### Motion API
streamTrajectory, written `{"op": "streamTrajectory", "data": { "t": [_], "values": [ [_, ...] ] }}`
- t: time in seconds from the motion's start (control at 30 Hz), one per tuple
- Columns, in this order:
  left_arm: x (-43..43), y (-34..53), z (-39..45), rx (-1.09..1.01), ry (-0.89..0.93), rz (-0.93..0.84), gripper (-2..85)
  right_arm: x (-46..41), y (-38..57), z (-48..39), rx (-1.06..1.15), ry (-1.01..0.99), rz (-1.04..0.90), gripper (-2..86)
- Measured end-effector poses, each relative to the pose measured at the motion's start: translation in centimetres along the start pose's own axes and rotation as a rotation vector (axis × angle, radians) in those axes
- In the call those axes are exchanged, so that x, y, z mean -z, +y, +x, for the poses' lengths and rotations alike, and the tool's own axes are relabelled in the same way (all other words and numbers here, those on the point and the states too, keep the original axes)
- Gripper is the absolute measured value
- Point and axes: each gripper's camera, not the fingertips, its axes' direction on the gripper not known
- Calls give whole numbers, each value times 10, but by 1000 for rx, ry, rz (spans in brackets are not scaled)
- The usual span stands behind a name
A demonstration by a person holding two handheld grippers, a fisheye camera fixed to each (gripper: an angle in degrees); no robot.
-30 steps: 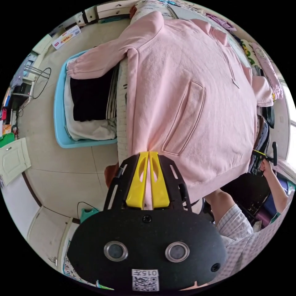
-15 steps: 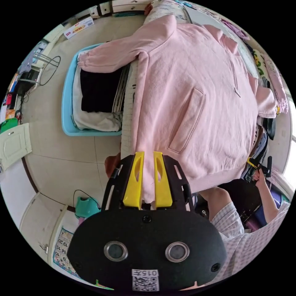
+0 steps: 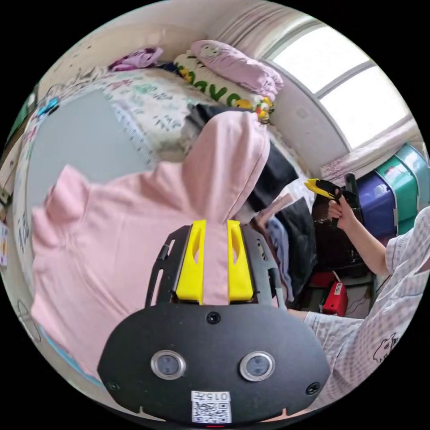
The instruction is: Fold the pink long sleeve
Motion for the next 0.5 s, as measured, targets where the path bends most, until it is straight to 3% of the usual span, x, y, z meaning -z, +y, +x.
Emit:
{"op": "streamTrajectory", "data": {
  "t": [0.2,0.37,0.5],
  "values": [
    [-61,-169,73,-153,-42,9,111,-31,-72,-5,32,46,50,95],
    [-116,-245,113,-201,-171,-70,117,-54,-90,12,-28,82,57,106],
    [-157,-276,125,-173,-190,-132,117,-68,-68,15,76,169,91,87]
  ]
}}
